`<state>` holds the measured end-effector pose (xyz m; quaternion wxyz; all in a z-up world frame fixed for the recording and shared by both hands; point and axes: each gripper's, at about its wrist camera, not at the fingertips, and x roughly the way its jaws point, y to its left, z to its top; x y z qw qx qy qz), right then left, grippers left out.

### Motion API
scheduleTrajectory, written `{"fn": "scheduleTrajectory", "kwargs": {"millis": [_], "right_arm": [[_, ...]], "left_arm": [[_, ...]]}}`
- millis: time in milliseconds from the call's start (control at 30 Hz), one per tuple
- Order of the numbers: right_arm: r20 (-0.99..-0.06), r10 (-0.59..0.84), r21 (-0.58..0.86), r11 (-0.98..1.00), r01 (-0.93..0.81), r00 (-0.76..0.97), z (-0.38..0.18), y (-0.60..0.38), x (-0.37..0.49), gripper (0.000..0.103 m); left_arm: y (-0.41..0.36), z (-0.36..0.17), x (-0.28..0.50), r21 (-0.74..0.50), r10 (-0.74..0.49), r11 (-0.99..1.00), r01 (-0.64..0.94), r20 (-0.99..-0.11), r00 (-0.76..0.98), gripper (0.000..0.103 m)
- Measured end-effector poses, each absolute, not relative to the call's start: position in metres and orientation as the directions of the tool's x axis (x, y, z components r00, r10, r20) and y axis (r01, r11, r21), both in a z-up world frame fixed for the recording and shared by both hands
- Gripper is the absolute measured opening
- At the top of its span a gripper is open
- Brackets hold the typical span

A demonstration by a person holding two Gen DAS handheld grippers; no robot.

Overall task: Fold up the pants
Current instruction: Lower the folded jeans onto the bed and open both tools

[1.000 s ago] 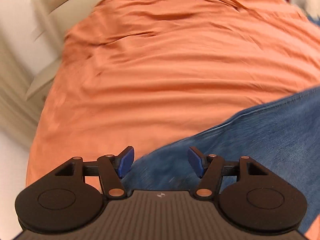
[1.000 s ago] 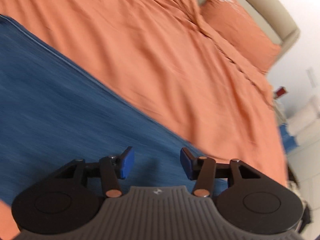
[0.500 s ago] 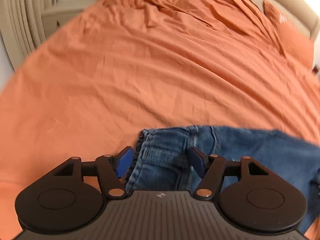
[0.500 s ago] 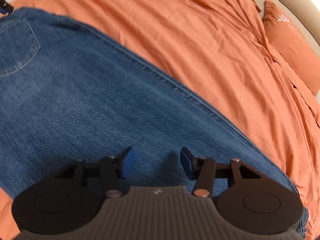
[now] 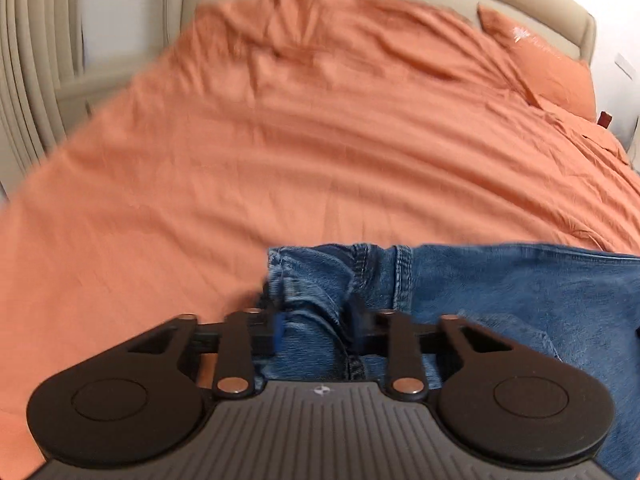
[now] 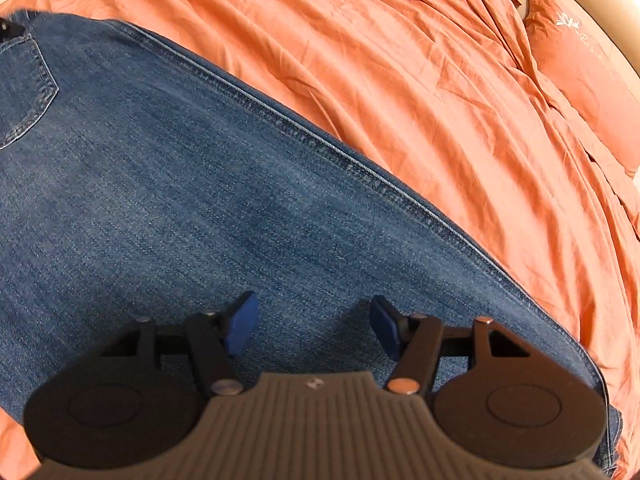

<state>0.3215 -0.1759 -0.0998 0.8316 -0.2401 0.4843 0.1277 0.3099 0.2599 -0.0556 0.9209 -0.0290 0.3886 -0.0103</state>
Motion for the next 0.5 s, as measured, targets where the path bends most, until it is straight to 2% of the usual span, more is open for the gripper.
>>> {"fn": "scheduleTrajectory", "kwargs": {"millis": [100,267,300,367,400,500], "right_arm": [[-0.865,-0.019,-0.274,0.855,-0.44,0.502,-0.1,-0.178,0.321,0.058],[-0.871,-0.012,-0.246,0.876,-0.414,0.491,-0.103,-0.184,0.323,0.061],[-0.874,-0.008,-0.233,0.884,-0.405,0.487,-0.104,-0.186,0.324,0.062],[-0.876,0.004,-0.208,0.899,-0.386,0.481,-0.105,-0.191,0.325,0.063],[-0.877,0.008,-0.198,0.904,-0.378,0.48,-0.105,-0.193,0.326,0.064],[-0.875,0.012,-0.183,0.917,-0.354,0.484,-0.104,-0.195,0.326,0.064]], "left_arm": [[0.255,-0.039,0.309,0.001,-0.003,1.0,0.006,-0.681,0.732,0.022],[0.247,-0.069,0.332,0.077,0.061,0.997,-0.004,-0.761,0.646,0.023],[0.247,-0.073,0.335,0.076,0.063,0.997,-0.007,-0.776,0.628,0.028],[0.248,-0.072,0.336,0.094,0.092,0.995,-0.029,-0.779,0.62,0.048],[0.248,-0.068,0.336,0.12,0.116,0.992,-0.035,-0.782,0.612,0.061],[0.245,-0.046,0.327,0.172,0.135,0.985,0.004,-0.788,0.601,0.063]]}}
